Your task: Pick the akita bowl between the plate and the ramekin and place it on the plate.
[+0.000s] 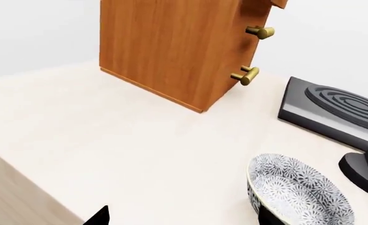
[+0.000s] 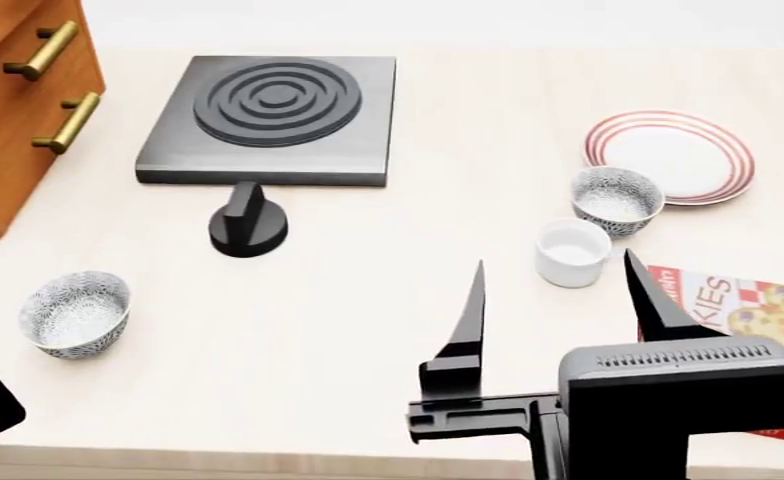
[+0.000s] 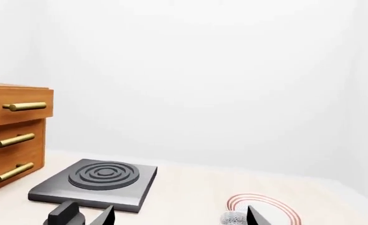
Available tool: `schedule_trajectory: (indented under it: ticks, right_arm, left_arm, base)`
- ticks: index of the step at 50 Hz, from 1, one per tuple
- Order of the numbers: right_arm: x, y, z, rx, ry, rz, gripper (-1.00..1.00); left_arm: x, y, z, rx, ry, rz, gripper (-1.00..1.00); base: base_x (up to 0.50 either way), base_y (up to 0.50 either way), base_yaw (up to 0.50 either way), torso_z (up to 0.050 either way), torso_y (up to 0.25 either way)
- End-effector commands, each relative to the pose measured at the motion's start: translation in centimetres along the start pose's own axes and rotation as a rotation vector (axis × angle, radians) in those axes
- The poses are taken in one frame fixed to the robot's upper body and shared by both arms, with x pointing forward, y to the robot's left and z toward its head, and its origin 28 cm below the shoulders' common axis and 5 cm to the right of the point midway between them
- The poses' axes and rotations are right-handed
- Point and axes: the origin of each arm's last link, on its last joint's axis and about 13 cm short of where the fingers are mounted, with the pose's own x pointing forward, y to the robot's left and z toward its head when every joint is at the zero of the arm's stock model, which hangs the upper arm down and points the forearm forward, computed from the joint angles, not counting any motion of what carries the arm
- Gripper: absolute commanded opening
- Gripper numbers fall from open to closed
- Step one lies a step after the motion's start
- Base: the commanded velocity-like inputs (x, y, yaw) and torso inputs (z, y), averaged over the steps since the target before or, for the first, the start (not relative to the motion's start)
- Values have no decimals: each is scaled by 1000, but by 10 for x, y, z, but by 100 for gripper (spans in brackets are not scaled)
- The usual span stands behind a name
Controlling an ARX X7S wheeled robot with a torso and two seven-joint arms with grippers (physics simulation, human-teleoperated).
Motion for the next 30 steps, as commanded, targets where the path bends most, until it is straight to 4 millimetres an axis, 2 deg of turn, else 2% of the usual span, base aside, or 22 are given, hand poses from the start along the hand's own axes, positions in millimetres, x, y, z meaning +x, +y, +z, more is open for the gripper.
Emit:
schedule_trajectory:
  ticks: [1,30]
  right_arm:
    - [-2,-2,1,6,-3,-16,100]
    - [-1,-3,-2,12,4,-19,100]
  left_arm:
    - [0,0,1,2,-5,-2,100]
    - [0,0,0,2,-6,2,100]
  base:
    - [0,-82,0,0,0]
    - [0,-81,0,0,0]
